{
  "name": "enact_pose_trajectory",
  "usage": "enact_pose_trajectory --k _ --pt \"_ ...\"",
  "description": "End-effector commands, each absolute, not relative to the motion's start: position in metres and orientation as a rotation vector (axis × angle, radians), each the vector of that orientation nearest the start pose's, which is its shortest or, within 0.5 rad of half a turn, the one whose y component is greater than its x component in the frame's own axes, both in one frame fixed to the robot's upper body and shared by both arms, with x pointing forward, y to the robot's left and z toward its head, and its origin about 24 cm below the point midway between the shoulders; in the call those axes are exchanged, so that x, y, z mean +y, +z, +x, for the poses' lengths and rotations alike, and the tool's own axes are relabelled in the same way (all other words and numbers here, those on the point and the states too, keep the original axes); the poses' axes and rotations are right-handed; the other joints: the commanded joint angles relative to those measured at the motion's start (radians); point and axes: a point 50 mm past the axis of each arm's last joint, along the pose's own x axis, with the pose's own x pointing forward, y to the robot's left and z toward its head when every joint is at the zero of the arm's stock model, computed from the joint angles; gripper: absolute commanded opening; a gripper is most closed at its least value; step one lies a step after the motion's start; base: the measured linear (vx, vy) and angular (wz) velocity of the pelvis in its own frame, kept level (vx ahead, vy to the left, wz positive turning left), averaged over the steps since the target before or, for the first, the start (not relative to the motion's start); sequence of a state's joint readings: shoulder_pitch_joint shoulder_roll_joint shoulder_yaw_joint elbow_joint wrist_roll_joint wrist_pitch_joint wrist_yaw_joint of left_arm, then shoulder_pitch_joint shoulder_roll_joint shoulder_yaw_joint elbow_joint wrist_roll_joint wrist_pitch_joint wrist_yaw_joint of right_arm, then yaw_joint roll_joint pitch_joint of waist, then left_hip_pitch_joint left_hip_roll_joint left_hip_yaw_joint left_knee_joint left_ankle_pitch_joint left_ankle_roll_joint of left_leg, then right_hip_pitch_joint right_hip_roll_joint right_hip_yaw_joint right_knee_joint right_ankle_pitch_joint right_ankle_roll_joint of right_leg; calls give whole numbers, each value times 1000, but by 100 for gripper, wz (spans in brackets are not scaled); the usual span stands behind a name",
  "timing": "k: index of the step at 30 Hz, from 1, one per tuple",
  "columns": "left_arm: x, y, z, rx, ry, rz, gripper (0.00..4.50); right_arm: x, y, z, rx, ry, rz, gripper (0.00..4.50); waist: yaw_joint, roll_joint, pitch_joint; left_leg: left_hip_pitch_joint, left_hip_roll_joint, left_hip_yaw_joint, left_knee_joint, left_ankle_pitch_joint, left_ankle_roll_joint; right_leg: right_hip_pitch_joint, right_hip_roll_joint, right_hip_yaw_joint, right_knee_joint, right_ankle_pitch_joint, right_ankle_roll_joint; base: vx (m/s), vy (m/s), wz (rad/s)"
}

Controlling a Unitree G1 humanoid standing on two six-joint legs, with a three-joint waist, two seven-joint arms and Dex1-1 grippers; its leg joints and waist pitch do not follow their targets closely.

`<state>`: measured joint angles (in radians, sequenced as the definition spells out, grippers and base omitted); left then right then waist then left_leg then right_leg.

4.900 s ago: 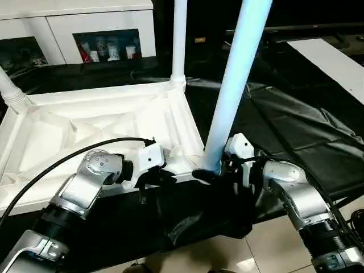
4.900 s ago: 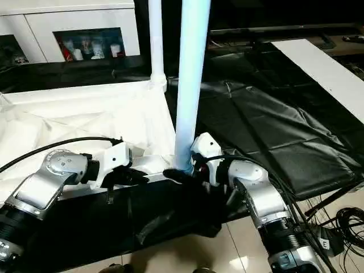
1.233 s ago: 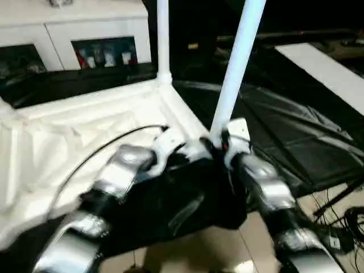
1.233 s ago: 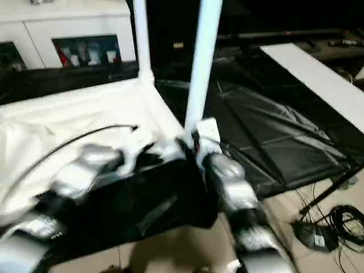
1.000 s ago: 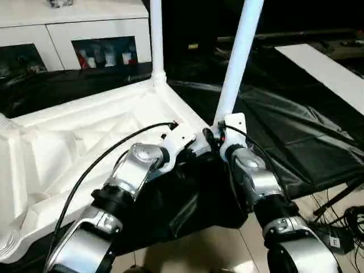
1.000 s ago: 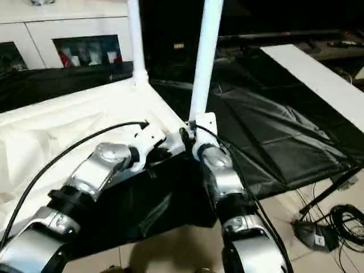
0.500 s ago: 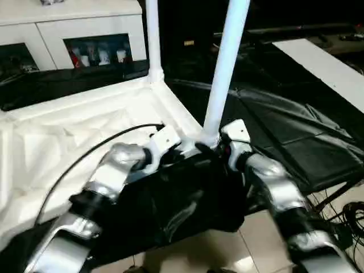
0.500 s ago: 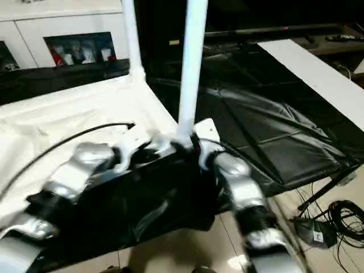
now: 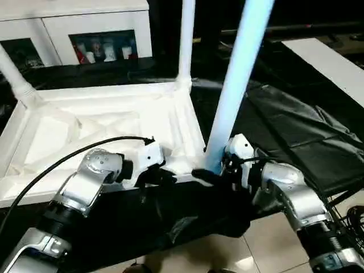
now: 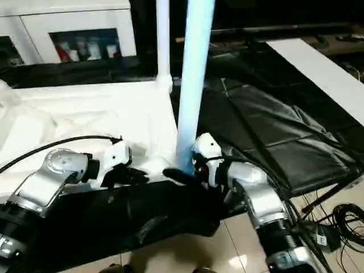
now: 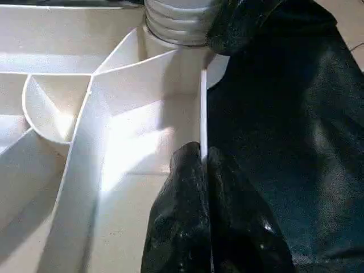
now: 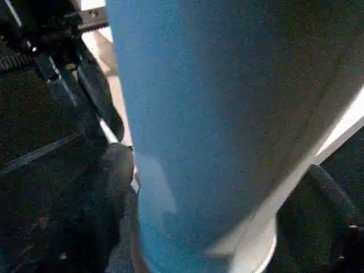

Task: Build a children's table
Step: Rotate leg to tighten

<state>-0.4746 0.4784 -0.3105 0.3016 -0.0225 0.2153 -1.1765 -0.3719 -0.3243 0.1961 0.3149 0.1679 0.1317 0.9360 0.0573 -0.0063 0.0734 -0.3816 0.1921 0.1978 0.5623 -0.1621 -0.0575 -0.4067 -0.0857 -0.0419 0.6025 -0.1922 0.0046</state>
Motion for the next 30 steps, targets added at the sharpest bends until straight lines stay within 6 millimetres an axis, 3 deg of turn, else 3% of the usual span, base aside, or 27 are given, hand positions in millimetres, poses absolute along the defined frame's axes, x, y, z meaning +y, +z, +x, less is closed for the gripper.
enact_pose_trajectory --k 1,9,16,18,19,22,24,25,27,28,29,30 --pt "143 56 290 460 -1353 436 0 -126 54 292 219 1113 -163 345 1 0 -58 19 37 -13 -59 -219 49 44 -48 38 -65 -134 -246 0 0 0" --pt "144 57 291 461 -1349 435 0 -127 53 292 229 1124 -182 280 2 -1 -63 18 35 -12 -52 -163 70 47 -46 37 -56 -64 -257 0 0 0" --pt "146 57 291 473 -1355 437 0 -128 53 291 231 1118 -171 269 2 0 -63 18 35 -13 -52 -182 62 47 -46 37 -58 -92 -255 0 0 0" --pt "146 56 291 479 -1341 435 0 -129 50 292 240 1082 -138 268 2 0 -62 18 35 -13 -52 -186 60 47 -46 37 -58 -102 -252 0 0 0" --pt "143 53 296 482 -1290 431 0 -129 43 299 267 960 -59 268 1 1 -63 19 35 -12 -52 -187 58 46 -46 38 -59 -100 -253 0 0 0" --pt "137 50 303 474 -1228 429 0 -126 35 305 291 845 -26 267 -3 -1 -57 20 35 -14 -58 -233 27 39 -49 38 -66 -185 -240 0 0 0" --pt "131 48 308 469 -1181 429 0 -122 28 310 308 742 -16 267 -8 -2 -54 22 33 -17 -62 -290 1 39 -49 38 -74 -284 -213 0 0 0" --pt "130 48 308 469 -1179 429 0 -122 28 310 309 738 -15 267 -10 -1 -47 28 33 -20 -66 -342 -19 31 -51 39 -85 -370 -186 0 0 0" --pt "127 46 311 470 -1158 431 0 -116 24 316 319 643 2 267 -15 0 -49 27 33 -25 -69 -371 -31 29 -54 39 -89 -414 -167 0 0 0" --pt "113 44 325 475 -1016 409 0 -105 20 327 337 467 10 267 -18 -1 -48 25 32 -26 -70 -373 -34 30 -52 39 -89 -421 -162 0 0 0" --pt "112 44 326 477 -1001 405 0 -104 19 328 339 452 9 267 -24 0 -47 24 30 -24 -70 -372 -44 25 -51 40 -88 -428 -160 0 0 0" --pt "108 43 330 481 -959 396 0 -101 19 330 343 413 5 267 -24 3 -49 38 27 -29 -67 -400 -59 22 -55 37 -97 -489 -146 -54 8 -4"
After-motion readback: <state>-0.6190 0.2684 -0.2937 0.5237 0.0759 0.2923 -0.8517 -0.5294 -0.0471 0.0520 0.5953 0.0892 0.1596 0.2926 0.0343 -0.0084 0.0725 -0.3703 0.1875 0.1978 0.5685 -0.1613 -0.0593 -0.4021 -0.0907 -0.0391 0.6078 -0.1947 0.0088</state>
